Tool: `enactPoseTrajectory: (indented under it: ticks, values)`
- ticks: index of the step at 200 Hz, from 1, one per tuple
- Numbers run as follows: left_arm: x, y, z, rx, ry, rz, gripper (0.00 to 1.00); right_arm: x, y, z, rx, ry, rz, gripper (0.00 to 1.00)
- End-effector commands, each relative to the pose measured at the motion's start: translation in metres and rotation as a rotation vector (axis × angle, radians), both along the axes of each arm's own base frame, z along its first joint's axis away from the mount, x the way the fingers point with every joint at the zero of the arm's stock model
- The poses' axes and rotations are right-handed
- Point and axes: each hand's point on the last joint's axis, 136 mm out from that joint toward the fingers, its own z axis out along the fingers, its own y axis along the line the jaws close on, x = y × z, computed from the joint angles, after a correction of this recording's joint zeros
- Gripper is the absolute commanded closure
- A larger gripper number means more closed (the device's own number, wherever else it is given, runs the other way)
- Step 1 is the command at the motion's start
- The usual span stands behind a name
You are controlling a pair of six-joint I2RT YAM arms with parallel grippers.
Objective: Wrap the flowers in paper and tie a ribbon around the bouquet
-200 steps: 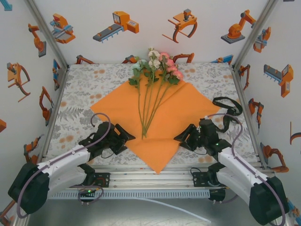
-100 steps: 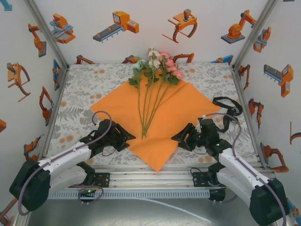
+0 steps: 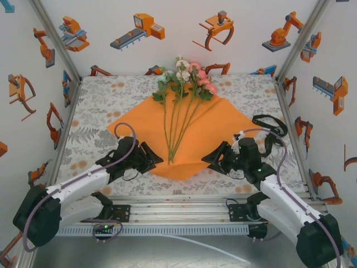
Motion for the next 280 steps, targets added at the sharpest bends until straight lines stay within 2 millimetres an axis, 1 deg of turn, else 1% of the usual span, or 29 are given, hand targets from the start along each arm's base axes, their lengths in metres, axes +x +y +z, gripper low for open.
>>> enactPoseTrajectory:
  ticks: [1,24,37,48,61,71,85,93,96,105,124,138,151,158,162,168,182,189,193,201,209,220,233,236,241,246,260,265,280]
  values:
    - [-0.001,-0.020,0.062,0.084,-0.356,-0.292,0.45,0.010,0.002,0.008,0.007,-0.043,-0.016,0.47]
    - [-0.018,-0.026,0.087,0.122,-0.524,-0.452,0.40,0.018,0.000,0.007,-0.022,-0.053,-0.033,0.48]
    - [-0.036,-0.038,0.100,0.089,-0.612,-0.572,0.34,0.021,0.000,0.002,-0.038,-0.043,-0.036,0.48]
    - [-0.051,-0.047,0.104,0.078,-0.677,-0.659,0.31,0.025,-0.001,-0.004,-0.050,-0.030,-0.049,0.48]
    - [-0.061,-0.055,0.099,0.125,-0.728,-0.723,0.27,0.029,-0.001,-0.008,-0.062,-0.021,-0.061,0.50]
    - [-0.068,-0.058,0.092,0.187,-0.772,-0.765,0.23,0.033,-0.002,-0.010,-0.071,-0.019,-0.076,0.57]
    - [-0.075,-0.060,0.080,0.274,-0.834,-0.803,0.10,0.039,-0.007,-0.014,-0.101,-0.015,-0.110,0.69]
    - [-0.077,-0.062,0.074,0.307,-0.864,-0.822,0.03,0.041,-0.011,-0.018,-0.119,-0.008,-0.130,0.73]
    - [-0.078,-0.062,0.071,0.319,-0.870,-0.830,0.00,0.042,-0.011,-0.019,-0.122,-0.006,-0.135,0.73]
    - [-0.076,-0.063,0.062,0.357,-0.874,-0.841,0.03,0.044,-0.011,-0.021,-0.126,-0.003,-0.137,0.73]
    - [-0.060,-0.063,0.049,0.455,-0.871,-0.815,0.03,0.046,-0.008,-0.026,-0.130,0.012,-0.126,0.73]
    - [-0.049,-0.071,0.053,0.457,-0.915,-0.777,0.03,0.047,-0.007,-0.027,-0.134,0.019,-0.121,0.73]
    - [-0.048,-0.086,0.060,0.408,-0.962,-0.793,0.03,0.049,-0.007,-0.025,-0.140,0.016,-0.119,0.73]
    - [-0.045,-0.091,0.059,0.416,-0.962,-0.796,0.03,0.050,-0.007,-0.022,-0.143,0.007,-0.115,0.73]
    - [-0.042,-0.093,0.057,0.427,-0.956,-0.795,0.00,0.050,-0.006,-0.021,-0.144,0.006,-0.111,0.73]
    - [-0.037,-0.094,0.054,0.442,-0.945,-0.791,0.08,0.051,-0.006,-0.017,-0.153,-0.007,-0.102,0.70]
    - [-0.029,-0.096,0.048,0.449,-0.904,-0.784,0.43,0.053,-0.007,-0.003,-0.189,-0.071,-0.056,0.58]
    - [-0.026,-0.096,0.048,0.428,-0.883,-0.776,0.62,0.053,-0.012,0.006,-0.250,-0.127,-0.023,0.51]
    - [-0.024,-0.096,0.049,0.410,-0.873,-0.772,0.69,0.054,-0.016,0.011,-0.296,-0.166,-0.009,0.47]
    - [-0.024,-0.097,0.051,0.363,-0.855,-0.770,0.80,0.055,-0.024,0.025,-0.390,-0.265,0.024,0.41]
    - [-0.023,-0.098,0.053,0.320,-0.845,-0.765,0.87,0.056,-0.030,0.042,-0.474,-0.391,0.064,0.38]
    - [-0.021,-0.098,0.055,0.291,-0.838,-0.758,0.92,0.057,-0.030,0.066,-0.544,-0.590,0.136,0.35]
    - [-0.017,-0.099,0.055,0.289,-0.839,-0.752,0.93,0.046,-0.011,0.096,-0.531,-0.869,0.279,0.32]
    - [-0.017,-0.099,0.054,0.292,-0.838,-0.753,0.93,0.042,-0.006,0.102,-0.528,-0.937,0.317,0.30]
    - [-0.014,-0.100,0.054,0.294,-0.838,-0.752,0.93,0.035,-0.001,0.106,-0.521,-1.015,0.363,0.22]
    - [-0.012,-0.101,0.053,0.300,-0.836,-0.752,0.94,0.030,0.004,0.110,-0.511,-1.082,0.396,0.17]
    - [-0.008,-0.105,0.051,0.307,-0.833,-0.763,0.94,0.009,0.019,0.112,-0.479,-1.265,0.548,0.14]
    - [-0.007,-0.107,0.050,0.306,-0.834,-0.766,0.94,0.006,0.023,0.109,-0.460,-1.281,0.583,0.13]
    - [-0.003,-0.111,0.052,0.303,-0.841,-0.762,0.94,0.010,0.031,0.102,-0.428,-1.236,0.631,0.12]
